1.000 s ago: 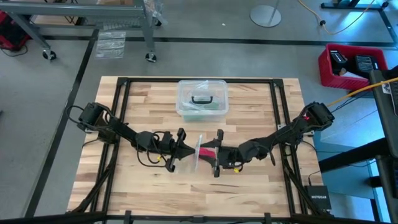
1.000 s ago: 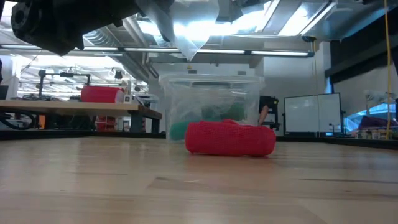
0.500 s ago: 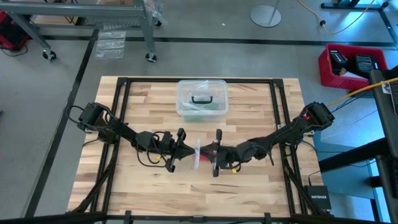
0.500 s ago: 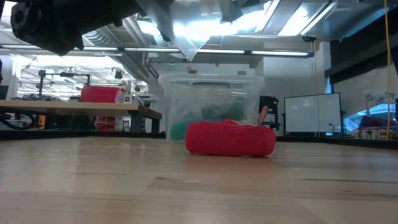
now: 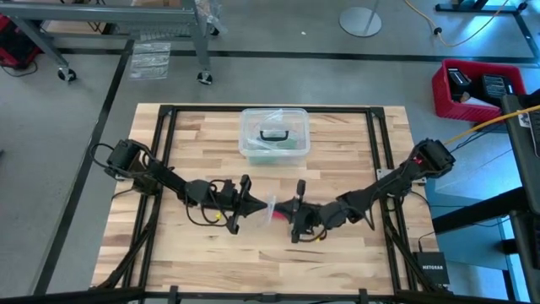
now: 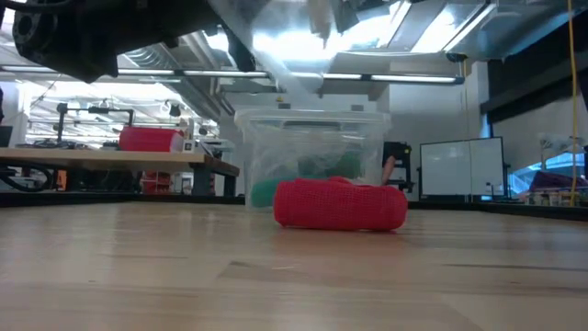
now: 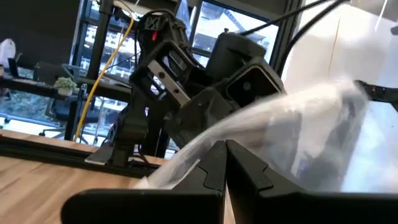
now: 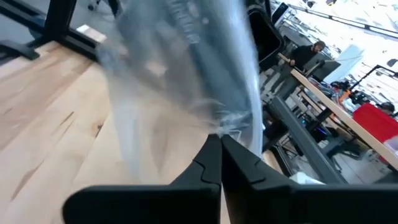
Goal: Roll bandage
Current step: Open the transparent zip bag
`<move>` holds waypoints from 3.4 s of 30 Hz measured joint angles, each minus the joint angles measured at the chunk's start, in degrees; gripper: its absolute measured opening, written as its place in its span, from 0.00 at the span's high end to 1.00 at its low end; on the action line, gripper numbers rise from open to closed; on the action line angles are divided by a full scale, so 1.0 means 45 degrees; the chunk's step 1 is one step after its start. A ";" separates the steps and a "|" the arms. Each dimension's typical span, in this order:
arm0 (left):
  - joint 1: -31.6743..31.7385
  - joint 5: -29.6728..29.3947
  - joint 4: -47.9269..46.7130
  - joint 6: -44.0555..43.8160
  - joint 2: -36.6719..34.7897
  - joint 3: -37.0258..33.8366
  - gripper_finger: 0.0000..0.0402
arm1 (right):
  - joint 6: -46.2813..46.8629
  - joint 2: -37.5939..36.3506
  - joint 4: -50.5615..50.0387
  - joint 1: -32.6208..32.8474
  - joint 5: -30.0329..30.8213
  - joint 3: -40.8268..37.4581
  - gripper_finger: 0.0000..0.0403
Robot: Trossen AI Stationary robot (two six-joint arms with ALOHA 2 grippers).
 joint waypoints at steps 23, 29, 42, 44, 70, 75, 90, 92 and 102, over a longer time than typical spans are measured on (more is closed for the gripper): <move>-0.0146 -0.0293 -0.5122 0.2177 -0.1965 0.0102 0.83 | 0.2903 -0.0207 0.0416 0.0394 -0.0918 -0.0584 1.00; -0.0808 -0.0814 -0.7964 0.4673 -0.3202 0.0599 0.70 | 0.4711 -0.0277 0.1856 -0.0637 -0.3926 -0.1077 1.00; -0.2330 -0.3115 -0.8293 0.8905 -0.3531 0.0748 0.73 | 0.7468 -0.0277 0.2656 -0.2652 -0.9668 -0.1161 1.00; -0.2396 -0.3124 -0.7878 0.9517 -0.3535 0.0748 0.73 | 0.8000 -0.0277 0.2633 -0.2838 -1.0307 -0.1161 1.00; -0.1656 -0.2600 -0.8291 1.2886 -0.1982 0.2605 0.75 | 0.9728 -0.0272 0.2224 -0.3060 -1.0619 -0.1158 1.00; -0.1656 -0.3052 -0.8998 1.2925 -0.1986 0.2676 0.75 | 0.9806 -0.0260 0.2155 -0.3060 -1.0876 -0.1156 1.00; -0.1908 -0.3657 -0.8942 1.3386 -0.2011 0.2666 0.88 | 0.9806 -0.0253 0.2250 -0.3060 -1.1099 -0.1156 1.00; -0.1849 -0.3596 -0.8938 1.3391 -0.2020 0.2657 0.94 | 0.9806 -0.0253 0.2236 -0.3060 -1.1157 -0.1156 1.00; -0.2027 -0.3663 -0.8756 1.2478 -0.2215 0.2652 1.00 | 0.9805 -0.0262 0.2321 -0.3055 -1.1188 -0.1137 1.00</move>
